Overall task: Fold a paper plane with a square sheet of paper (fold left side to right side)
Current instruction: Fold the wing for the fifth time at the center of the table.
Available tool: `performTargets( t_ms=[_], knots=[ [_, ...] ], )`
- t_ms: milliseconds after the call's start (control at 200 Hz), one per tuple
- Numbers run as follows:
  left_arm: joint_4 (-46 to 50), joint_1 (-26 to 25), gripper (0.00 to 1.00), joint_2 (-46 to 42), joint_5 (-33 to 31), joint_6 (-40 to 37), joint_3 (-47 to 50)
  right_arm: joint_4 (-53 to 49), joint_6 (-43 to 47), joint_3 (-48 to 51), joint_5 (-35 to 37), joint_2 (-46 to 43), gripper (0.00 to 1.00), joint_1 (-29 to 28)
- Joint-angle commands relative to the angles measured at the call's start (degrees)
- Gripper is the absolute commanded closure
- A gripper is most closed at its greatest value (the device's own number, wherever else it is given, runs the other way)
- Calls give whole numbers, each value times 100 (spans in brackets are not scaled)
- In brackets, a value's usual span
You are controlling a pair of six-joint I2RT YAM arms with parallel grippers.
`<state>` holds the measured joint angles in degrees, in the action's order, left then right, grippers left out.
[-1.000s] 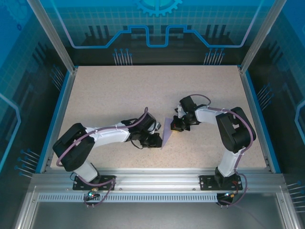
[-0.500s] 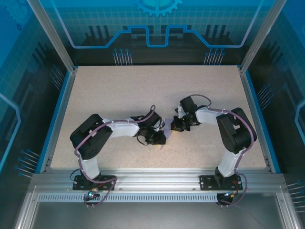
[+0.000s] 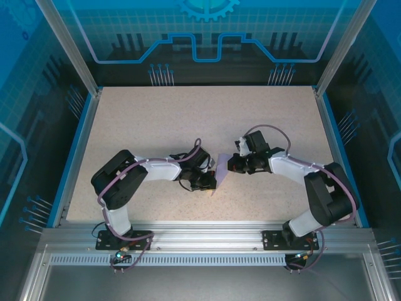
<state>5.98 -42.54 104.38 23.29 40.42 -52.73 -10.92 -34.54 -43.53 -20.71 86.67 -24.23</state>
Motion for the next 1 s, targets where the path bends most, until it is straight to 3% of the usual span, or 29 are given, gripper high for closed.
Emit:
performTargets(
  t_ms=[0,550,995],
  knots=[
    [259,9,100,42,-140,66,216,459,-294,318,-362,-9,100,-266],
    [316,9,100,48,-175,64,202,1147,-626,266,-469,964,100,-765],
    [417,9,100,87,-193,37,167,846,-232,-28,-139,1339,100,-370]
  ],
)
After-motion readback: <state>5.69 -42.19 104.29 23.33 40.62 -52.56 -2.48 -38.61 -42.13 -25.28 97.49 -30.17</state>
